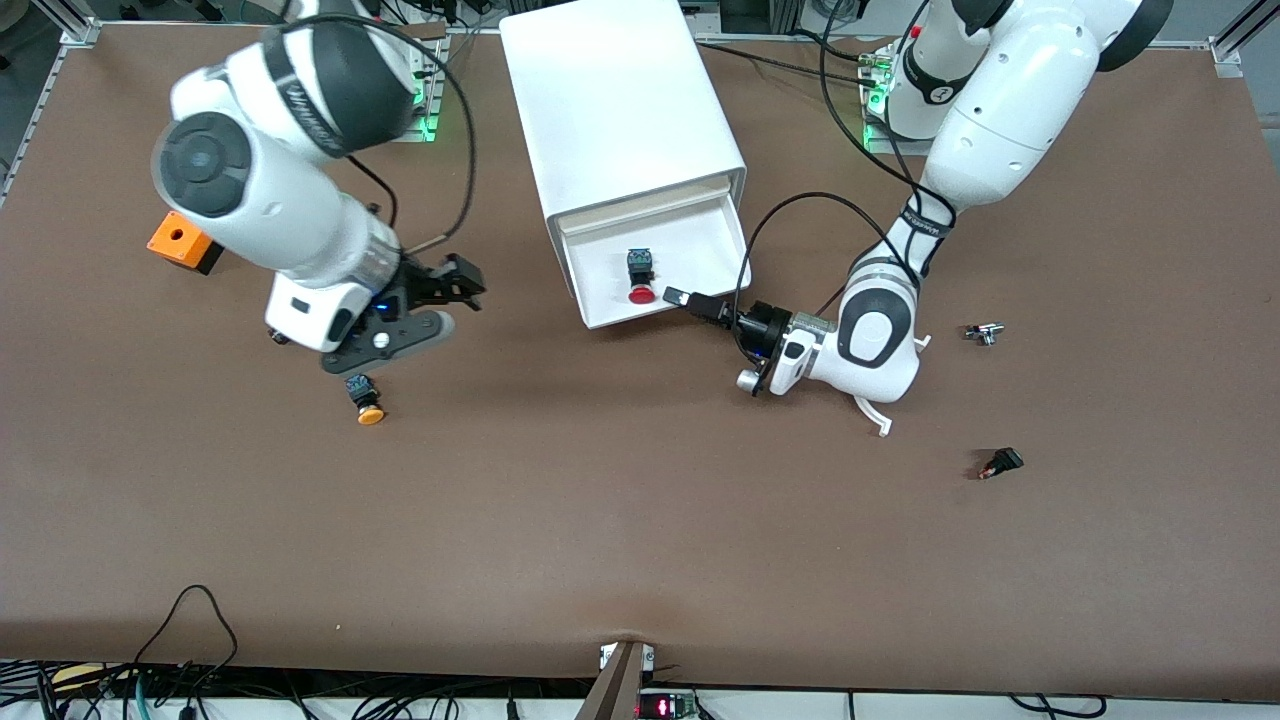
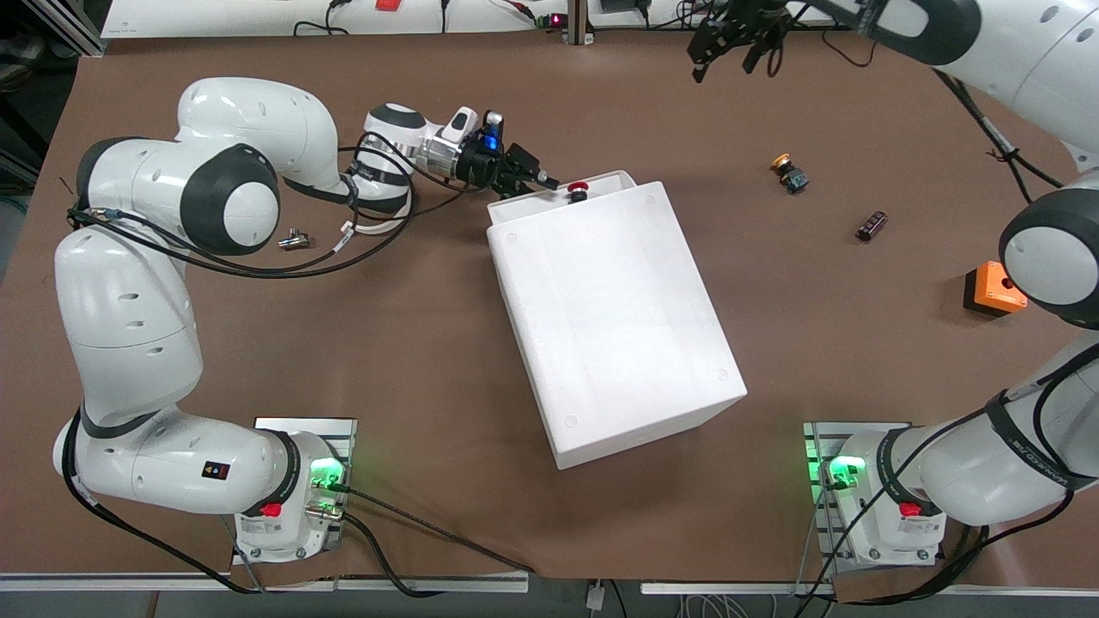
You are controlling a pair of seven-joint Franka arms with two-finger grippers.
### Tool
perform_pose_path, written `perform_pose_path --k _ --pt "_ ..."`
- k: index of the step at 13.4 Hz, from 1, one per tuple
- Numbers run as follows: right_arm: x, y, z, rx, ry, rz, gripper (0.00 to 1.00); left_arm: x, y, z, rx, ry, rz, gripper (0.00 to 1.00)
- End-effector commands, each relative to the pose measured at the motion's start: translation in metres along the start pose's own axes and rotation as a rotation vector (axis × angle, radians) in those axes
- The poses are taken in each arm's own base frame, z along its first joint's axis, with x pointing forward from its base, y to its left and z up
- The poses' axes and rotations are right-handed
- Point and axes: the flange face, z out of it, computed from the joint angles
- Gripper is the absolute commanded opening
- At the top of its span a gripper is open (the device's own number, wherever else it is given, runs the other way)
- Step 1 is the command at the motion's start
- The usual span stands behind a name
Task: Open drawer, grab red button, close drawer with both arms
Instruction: 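Lower the right gripper into the drawer while the left gripper releases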
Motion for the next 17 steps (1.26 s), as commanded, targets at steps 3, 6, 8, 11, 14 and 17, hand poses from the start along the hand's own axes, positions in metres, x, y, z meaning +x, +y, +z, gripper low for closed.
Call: perform_pose_path --k 3,6,8,11,14,17 --pt "0.001 -0.057 0.021 0.000 -0.010 0.087 1.00 -0.023 0.065 -0.083 0.251 0.016 -0.042 1.00" --pt "-0.006 -0.102 0.047 -0.015 -0.032 0.154 1.00 -0.037 0.087 -0.125 0.428 0.024 -0.012 1.00" --pt "-0.015 -0.138 0.062 -0.020 -0.036 0.144 1.00 -0.047 0.118 -0.149 0.611 0.045 -0.023 1.00" --pt "-0.031 -0.193 0.102 -0.092 -0.026 0.168 1.00 -0.071 0.163 -0.175 0.863 0.091 -0.055 1.00" --pt "-0.038 -0.216 0.127 -0.104 -0.031 0.144 1.00 -0.091 0.202 -0.185 1.166 0.086 0.030 1.00" --pt "-0.038 -0.224 0.146 -0.103 -0.029 0.131 0.97 -0.095 0.208 -0.193 1.252 0.089 0.047 1.00"
